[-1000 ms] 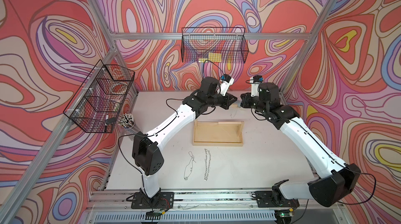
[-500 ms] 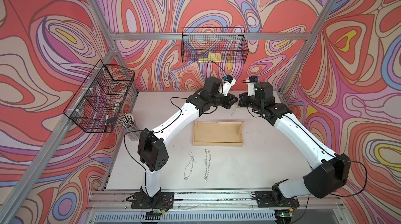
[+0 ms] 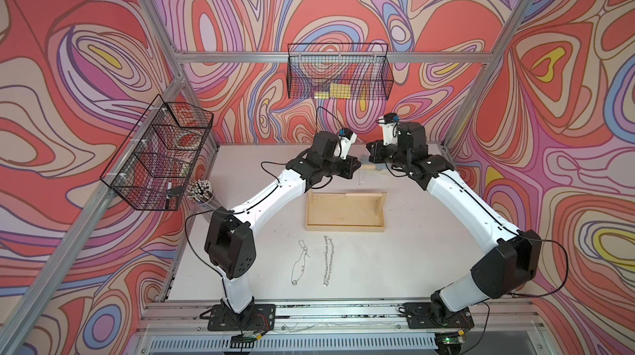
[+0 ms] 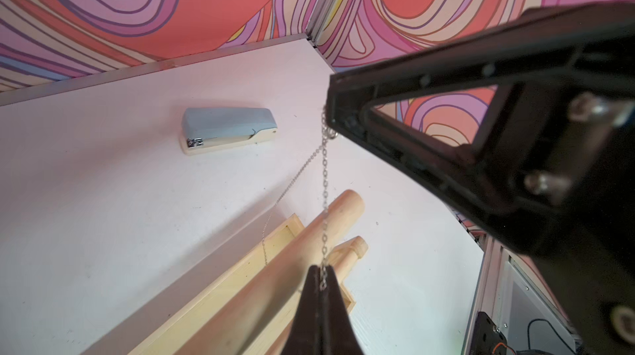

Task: Hang the necklace on the jewelry display stand
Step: Hang the necklace on the stand.

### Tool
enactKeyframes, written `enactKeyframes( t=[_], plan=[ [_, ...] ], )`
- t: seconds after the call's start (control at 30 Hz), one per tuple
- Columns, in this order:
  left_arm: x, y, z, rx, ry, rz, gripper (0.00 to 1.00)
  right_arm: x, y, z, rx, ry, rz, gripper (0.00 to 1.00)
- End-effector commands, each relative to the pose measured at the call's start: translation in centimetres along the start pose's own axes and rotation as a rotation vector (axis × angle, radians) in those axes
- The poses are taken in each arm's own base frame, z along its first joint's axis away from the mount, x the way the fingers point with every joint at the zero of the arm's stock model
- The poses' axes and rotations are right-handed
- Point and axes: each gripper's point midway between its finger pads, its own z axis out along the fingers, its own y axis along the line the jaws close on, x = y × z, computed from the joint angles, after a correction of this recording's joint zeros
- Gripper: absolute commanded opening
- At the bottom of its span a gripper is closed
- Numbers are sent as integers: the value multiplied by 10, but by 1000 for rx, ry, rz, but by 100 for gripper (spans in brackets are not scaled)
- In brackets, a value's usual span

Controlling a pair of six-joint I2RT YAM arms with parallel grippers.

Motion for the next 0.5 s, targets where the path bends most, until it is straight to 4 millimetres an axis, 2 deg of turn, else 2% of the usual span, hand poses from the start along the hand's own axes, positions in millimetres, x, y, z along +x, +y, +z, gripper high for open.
enactKeyframes(
  t=[0.0,0.3,0.47],
  plan=[
    [-23,0,-28,-18,-100,11,0,0,27,8,-72,19,-45,0],
    [-12,17,-63,-86,-114,0,0,16,74,36,-160,84,-92,0],
    [4,28,-82,-144,-111,-20,0,17,97,43,-204,98,-117,0]
  ],
)
